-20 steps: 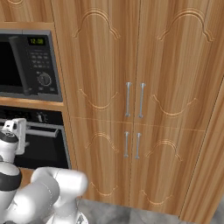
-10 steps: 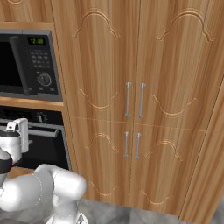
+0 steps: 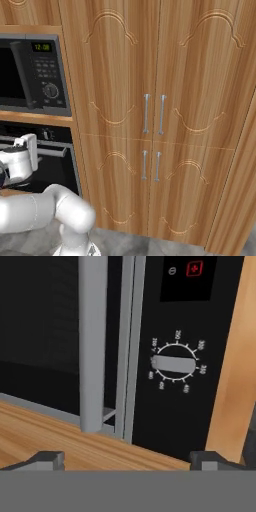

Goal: Take the baked cake out of the oven and place it on the plate for cooling. Then close the oven door.

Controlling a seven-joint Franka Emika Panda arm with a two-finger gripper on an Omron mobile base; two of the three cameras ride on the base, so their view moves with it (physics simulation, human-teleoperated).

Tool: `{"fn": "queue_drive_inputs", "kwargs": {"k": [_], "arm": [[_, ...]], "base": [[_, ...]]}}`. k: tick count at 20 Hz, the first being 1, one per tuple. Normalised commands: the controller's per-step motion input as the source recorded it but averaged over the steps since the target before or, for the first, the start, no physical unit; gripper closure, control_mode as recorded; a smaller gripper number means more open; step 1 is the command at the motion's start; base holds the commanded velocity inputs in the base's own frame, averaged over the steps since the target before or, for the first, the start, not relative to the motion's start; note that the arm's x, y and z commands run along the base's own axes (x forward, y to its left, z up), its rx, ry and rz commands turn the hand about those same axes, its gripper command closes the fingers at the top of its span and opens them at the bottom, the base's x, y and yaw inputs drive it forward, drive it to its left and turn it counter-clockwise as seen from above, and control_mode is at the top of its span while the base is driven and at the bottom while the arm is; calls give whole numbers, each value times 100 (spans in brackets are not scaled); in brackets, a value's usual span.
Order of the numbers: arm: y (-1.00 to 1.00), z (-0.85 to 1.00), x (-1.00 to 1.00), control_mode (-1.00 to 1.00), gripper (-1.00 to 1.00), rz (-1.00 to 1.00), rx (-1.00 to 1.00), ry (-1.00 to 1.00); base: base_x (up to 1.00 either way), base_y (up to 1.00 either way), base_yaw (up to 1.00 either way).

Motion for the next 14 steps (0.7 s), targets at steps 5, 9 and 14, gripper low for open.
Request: {"fn": "queue_drive_inputs", "kwargs": {"k": [5, 9, 14], "arm": [[15, -36, 17, -100, -100, 0, 0, -6], [14, -35, 18, -100, -100, 0, 0, -3], [9, -23, 27, -100, -100, 0, 2, -6]], "base": [[0, 0, 0], [0, 0, 0], [0, 0, 0]]}}
